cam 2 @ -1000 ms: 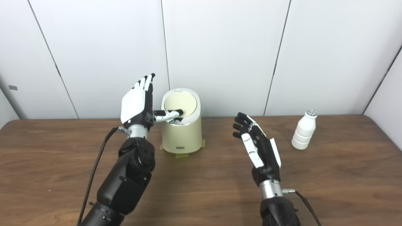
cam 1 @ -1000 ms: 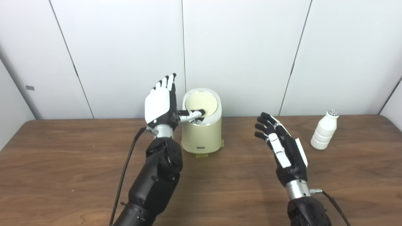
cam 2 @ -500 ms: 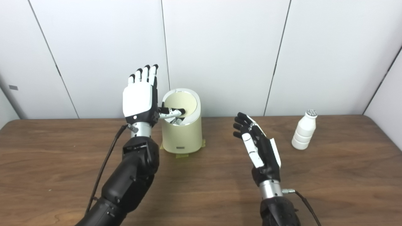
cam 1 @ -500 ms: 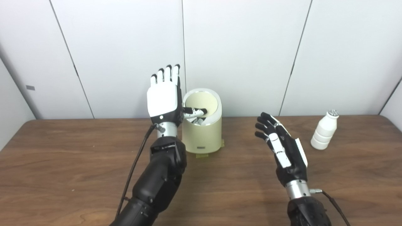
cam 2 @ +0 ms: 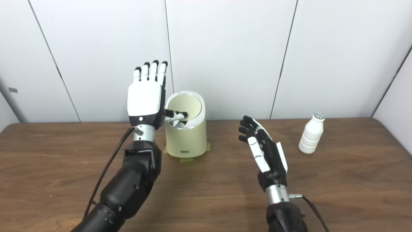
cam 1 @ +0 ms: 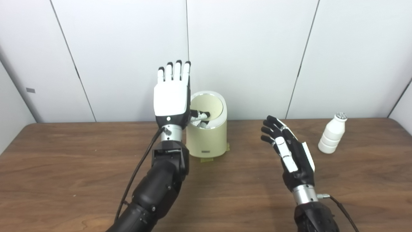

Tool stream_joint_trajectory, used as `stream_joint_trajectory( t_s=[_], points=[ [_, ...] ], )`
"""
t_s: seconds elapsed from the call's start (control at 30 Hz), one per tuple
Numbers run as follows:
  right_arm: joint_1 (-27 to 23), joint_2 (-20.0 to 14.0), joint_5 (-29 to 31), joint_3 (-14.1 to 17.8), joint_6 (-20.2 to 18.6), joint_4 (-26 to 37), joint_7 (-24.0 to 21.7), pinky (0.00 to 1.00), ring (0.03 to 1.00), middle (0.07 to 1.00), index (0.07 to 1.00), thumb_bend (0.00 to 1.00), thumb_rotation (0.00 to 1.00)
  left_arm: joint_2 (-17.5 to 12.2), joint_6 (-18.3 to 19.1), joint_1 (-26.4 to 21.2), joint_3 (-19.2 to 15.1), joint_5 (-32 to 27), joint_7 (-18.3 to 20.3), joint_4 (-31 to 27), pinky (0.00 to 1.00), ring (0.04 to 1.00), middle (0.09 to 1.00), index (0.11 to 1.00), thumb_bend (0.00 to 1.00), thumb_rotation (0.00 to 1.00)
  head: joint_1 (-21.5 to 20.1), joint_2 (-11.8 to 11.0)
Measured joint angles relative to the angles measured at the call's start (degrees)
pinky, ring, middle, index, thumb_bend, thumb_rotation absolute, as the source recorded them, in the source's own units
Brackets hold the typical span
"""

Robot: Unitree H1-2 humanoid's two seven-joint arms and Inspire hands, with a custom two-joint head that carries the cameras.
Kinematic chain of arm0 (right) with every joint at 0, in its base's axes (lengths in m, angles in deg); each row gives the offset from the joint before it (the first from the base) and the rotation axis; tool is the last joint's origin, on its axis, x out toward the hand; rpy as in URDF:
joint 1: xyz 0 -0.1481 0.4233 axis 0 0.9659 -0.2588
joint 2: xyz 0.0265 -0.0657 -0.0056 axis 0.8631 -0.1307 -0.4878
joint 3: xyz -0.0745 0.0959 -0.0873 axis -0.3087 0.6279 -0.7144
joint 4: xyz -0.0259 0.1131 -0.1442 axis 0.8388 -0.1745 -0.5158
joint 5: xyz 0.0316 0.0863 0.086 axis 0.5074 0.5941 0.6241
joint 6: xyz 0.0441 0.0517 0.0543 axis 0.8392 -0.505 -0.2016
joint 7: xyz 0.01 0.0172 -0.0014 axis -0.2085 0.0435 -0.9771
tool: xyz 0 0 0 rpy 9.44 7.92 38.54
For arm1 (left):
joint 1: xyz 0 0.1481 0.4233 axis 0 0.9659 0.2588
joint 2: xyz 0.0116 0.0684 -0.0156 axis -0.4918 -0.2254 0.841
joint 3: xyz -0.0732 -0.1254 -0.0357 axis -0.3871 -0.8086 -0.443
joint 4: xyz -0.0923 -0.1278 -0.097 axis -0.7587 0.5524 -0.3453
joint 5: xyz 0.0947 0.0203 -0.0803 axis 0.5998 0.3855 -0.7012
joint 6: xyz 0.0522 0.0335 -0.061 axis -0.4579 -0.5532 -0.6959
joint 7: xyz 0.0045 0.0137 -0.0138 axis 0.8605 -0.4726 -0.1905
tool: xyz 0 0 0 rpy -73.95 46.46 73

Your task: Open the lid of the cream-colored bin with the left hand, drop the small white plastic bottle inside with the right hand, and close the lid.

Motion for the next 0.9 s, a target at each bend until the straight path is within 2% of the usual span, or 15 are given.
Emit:
stream_joint_trajectory(
  t_s=[0.2, 0.3, 0.53, 0.77, 0.9],
  points=[
    [0.0, 0.0, 0.0, 0.0, 0.0, 0.0, 0.0, 0.76, 0.815, 0.825, 0.818, 0.18, 0.70, -1.2, 0.0, 0.0, 0.2, 0.8, 3.2, -0.9, 1.00, 1.000, 1.000, 1.000, 1.00, 0.25, 0.0, 0.3],
    [0.0, 0.1, -0.1, 0.0, 0.0, 0.0, 0.0, 0.77, 0.819, 0.829, 0.821, 0.18, 0.70, -1.7, 0.0, 0.0, 0.2, 1.4, 4.6, -1.2, 1.00, 1.000, 1.000, 1.000, 1.00, 0.24, 0.0, 0.3],
    [0.0, 0.1, -0.2, 0.0, 0.0, 0.1, 0.0, 0.76, 0.817, 0.826, 0.817, 0.18, 0.71, -1.7, 0.0, 0.3, 0.2, 1.4, 5.1, -1.4, 1.00, 1.000, 1.000, 1.000, 1.00, 0.22, -0.1, 0.4],
    [0.0, 0.2, -0.2, 0.0, 0.0, 0.2, 0.0, 0.77, 0.819, 0.828, 0.819, 0.19, 0.70, -2.4, -0.2, 0.8, 1.1, 1.3, 5.9, -1.1, 1.00, 1.000, 1.000, 1.000, 1.00, 0.29, -0.1, 0.4],
    [0.0, 0.4, -0.2, -0.1, -0.1, 0.6, 0.0, 0.77, 0.819, 0.828, 0.820, 0.18, 0.70, -3.5, -1.3, 0.7, 2.2, 1.1, 3.5, 1.2, 1.00, 1.000, 1.000, 1.000, 1.00, 0.27, -0.3, 0.4]
  ],
)
